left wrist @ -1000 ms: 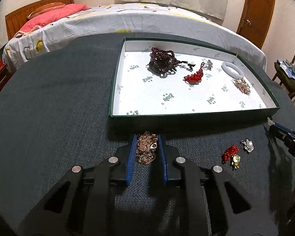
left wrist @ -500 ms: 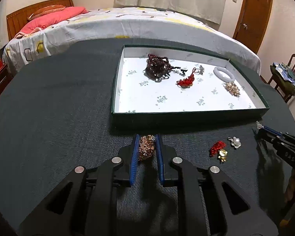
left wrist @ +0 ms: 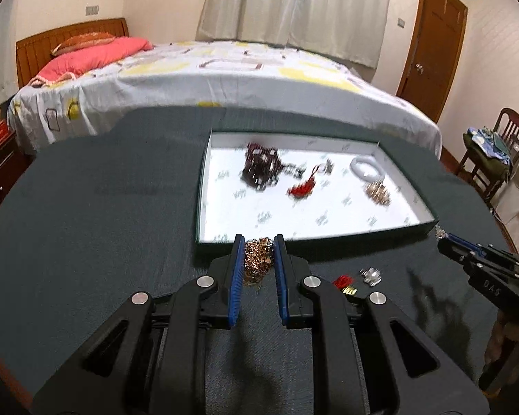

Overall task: Organize jewelry
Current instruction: 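Carry brooch and gold chain into the green box and open both grippers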

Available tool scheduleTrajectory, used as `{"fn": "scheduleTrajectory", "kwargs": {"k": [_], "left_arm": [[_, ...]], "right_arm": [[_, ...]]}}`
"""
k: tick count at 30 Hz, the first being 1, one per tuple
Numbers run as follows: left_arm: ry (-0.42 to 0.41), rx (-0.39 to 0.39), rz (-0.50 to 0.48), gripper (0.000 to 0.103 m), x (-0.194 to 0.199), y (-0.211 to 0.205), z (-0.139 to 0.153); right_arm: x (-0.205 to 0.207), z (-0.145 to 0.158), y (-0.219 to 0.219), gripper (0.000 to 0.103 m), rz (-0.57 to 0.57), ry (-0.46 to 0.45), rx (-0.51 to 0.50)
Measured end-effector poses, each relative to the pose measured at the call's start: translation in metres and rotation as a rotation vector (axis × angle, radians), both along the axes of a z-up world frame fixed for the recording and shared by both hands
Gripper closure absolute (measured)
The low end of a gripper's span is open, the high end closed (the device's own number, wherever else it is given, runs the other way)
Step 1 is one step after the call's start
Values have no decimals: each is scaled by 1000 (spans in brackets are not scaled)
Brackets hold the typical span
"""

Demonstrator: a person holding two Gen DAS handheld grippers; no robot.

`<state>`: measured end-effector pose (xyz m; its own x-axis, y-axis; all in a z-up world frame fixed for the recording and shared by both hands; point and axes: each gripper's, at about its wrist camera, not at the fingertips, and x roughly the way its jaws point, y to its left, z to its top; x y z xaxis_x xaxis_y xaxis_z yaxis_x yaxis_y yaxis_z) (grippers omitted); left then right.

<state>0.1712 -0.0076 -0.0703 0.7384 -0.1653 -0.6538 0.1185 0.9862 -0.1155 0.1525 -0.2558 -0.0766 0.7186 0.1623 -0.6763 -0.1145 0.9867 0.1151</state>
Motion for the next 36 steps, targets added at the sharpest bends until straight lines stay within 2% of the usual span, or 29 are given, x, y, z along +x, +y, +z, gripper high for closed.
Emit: {"fn": "scheduleTrajectory", "kwargs": {"k": [8,17,24,32,36], "left_arm": [[-71,-24,-22,86,15,-11,29],[-108,-22,-21,86,57,-20,32],[-85,-3,-19,86,94,-26,11],[24,29,-19,86,115,-28,-38],[54,41,-24,86,118,-28,-51]], "right_arm": [[12,24,6,92,12,-61,-15],[49,30,2,91,-3,-89,-33],[81,13,-8,92,-28,-62,-31],[100,-32,-11,92,-33,45,-52],[102,-43,-14,92,-38,65,-63]]}}
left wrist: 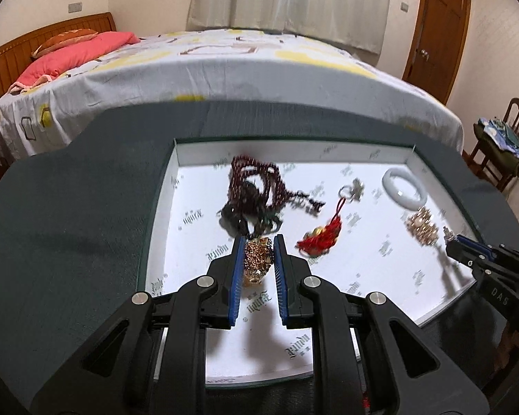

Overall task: Organize jewelry
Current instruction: 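Carry brooch and gold chain into the green box and open both grippers, then withdraw both tools from the box back over the table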

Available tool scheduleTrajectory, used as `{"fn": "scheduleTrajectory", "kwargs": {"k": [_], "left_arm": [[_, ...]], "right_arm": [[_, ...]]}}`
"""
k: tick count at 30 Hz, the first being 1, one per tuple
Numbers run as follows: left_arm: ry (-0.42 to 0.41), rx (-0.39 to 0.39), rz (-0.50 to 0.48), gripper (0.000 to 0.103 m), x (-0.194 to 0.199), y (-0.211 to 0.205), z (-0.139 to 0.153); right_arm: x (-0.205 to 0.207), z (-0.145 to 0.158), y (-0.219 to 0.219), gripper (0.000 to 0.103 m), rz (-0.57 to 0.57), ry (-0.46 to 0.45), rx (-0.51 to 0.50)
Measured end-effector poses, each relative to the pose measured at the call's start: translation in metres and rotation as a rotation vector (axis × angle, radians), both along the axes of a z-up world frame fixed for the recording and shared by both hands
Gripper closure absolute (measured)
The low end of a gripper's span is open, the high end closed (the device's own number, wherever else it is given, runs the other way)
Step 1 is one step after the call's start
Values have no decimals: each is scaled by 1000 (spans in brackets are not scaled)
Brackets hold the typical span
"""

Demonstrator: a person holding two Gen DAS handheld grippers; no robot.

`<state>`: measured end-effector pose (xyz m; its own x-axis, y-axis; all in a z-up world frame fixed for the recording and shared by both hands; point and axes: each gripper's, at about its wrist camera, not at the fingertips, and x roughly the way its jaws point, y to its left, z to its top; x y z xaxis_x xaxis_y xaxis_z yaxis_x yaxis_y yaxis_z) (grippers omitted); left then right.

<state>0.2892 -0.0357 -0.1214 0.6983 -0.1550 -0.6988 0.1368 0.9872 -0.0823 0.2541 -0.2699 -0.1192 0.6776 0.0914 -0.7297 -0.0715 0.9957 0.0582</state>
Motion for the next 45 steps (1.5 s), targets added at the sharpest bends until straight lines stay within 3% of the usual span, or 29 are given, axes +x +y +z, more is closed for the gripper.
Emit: {"fn": "scheduleTrajectory", "kwargs": {"k": [14,16,17,19,20,22,27,32,45], "left_arm": [[49,-18,-5,82,4,2,-14],[50,-14,-10,76,3,1,-15],[47,-11,-10,73,2,0,-14],[44,-7,-10,66,1,0,-13],[40,-7,-8,56,0,-1,-12],[26,-12,3,50,-3,1,-8],[4,-6,6,48,-16,-1,3],[-21,48,10,43,-43,-3,13],[-9,139,91,43,-107,28,15]], "right_arm": [[2,0,0,88,10,-3,-3],[2,0,-2,64,3,-2,16],[1,1,-3,61,0,-9,29],[0,2,-4,61,-6,-9,37],[-1,4,-4,61,-8,-13,44],[-5,8,-3,61,-8,-24,51],[-23,19,3,61,3,-54,57],[-46,23,15,61,28,-60,65],[-80,3,67,62,150,10,36]]}}
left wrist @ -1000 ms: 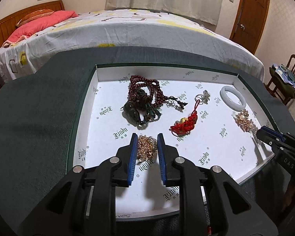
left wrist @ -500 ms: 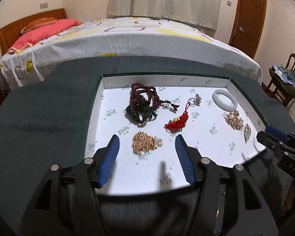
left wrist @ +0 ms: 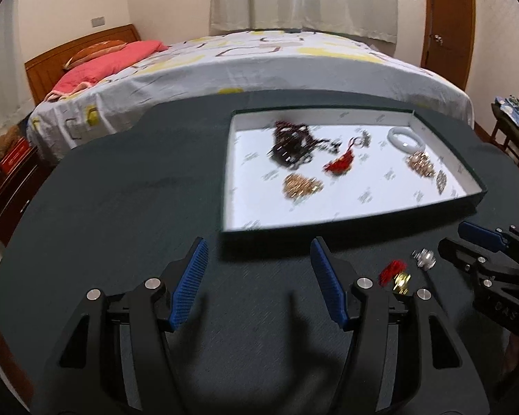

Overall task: Organize jewelry
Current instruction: 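Withdraw both tools from the box back over the table, then grasp the pearl flower brooch with the right gripper while the left gripper grasps the red tassel gold figure charm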

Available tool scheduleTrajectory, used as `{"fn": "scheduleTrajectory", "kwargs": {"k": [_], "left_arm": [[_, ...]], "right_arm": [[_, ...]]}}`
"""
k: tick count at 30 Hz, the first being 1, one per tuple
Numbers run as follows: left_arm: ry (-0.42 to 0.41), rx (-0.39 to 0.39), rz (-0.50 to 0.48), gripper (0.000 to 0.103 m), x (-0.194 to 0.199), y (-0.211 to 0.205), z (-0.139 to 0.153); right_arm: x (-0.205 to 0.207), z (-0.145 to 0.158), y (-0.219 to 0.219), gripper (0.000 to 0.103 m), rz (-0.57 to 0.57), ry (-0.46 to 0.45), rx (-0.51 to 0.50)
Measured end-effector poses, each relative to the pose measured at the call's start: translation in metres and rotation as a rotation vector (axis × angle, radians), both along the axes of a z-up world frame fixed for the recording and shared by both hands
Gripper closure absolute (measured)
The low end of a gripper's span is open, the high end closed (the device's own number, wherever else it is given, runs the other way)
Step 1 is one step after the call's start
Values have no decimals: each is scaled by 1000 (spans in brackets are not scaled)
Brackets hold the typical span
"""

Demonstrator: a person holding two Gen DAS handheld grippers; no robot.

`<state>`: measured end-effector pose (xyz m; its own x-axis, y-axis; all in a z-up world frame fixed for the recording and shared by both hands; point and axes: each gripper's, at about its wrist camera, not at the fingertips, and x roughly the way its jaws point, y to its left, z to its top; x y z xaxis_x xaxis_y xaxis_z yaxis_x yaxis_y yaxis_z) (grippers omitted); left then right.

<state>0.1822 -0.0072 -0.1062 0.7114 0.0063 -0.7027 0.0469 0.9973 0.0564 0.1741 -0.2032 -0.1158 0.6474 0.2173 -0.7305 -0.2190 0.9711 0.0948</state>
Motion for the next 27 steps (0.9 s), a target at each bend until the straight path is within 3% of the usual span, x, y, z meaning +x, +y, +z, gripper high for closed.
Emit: {"fn": "scheduleTrajectory", "kwargs": {"k": [10,17,27], "left_arm": [[41,-39,59,43,-11,22,-10],[52,-32,41,43,-12,16,-15],[65,-56,24,43,-13,7,-17]], "right_arm": [[6,-11,18,62,20,36,-37],[3,-15,20,81,29,36,-66],[-1,-9,4,81,0,21,-51]]}}
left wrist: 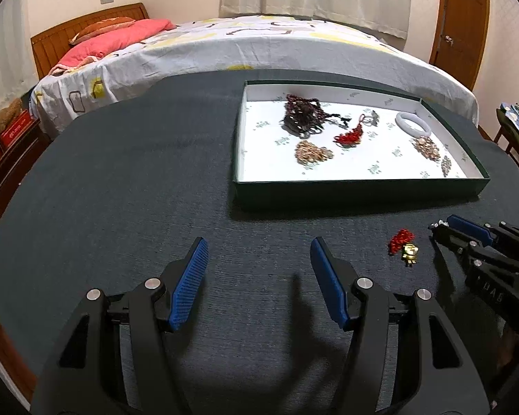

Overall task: Organize jewelry
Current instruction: 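Grasp the pearl flower brooch with the right gripper while the left gripper grasps the red tassel gold figure charm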

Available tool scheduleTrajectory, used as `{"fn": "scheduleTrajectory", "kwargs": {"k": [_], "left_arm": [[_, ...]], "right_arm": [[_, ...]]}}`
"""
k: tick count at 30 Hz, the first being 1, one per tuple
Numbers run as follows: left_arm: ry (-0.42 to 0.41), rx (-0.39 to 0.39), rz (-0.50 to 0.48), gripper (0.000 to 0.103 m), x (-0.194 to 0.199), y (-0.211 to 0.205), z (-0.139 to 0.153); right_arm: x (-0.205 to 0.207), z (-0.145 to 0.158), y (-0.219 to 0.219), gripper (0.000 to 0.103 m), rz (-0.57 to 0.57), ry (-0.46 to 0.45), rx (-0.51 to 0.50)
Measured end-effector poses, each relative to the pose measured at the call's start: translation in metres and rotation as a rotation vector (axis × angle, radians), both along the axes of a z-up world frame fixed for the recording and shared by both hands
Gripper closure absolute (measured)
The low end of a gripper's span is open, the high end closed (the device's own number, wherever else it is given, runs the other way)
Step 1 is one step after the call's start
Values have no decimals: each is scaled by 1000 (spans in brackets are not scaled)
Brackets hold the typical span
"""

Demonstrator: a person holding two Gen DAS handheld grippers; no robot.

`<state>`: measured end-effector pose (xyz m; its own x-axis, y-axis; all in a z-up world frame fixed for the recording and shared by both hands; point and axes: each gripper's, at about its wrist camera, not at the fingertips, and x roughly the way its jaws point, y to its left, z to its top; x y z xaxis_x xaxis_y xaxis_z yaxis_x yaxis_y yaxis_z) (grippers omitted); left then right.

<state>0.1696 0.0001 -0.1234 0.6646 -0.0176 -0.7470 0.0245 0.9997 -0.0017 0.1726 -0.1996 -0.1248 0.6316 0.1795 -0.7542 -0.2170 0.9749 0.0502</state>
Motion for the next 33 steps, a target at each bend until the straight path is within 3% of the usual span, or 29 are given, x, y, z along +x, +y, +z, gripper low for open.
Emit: {"fn": "scheduleTrajectory", "kwargs": {"k": [12,18,26,33], "left_arm": [[19,-56,-145,43,5,-67,-1],[28,-33,-199,43,8,-95,-6],[83,-45,-213,57,15,-98,-20],[71,-34,-221,57,14,-99,-21]], "right_arm": [[-14,8,-54,82,-101,-10,39],[-16,9,-64,84,-114,-17,74],[-16,8,-66,85,-117,-15,92],[-14,1,-68,85,-124,3,105]]}}
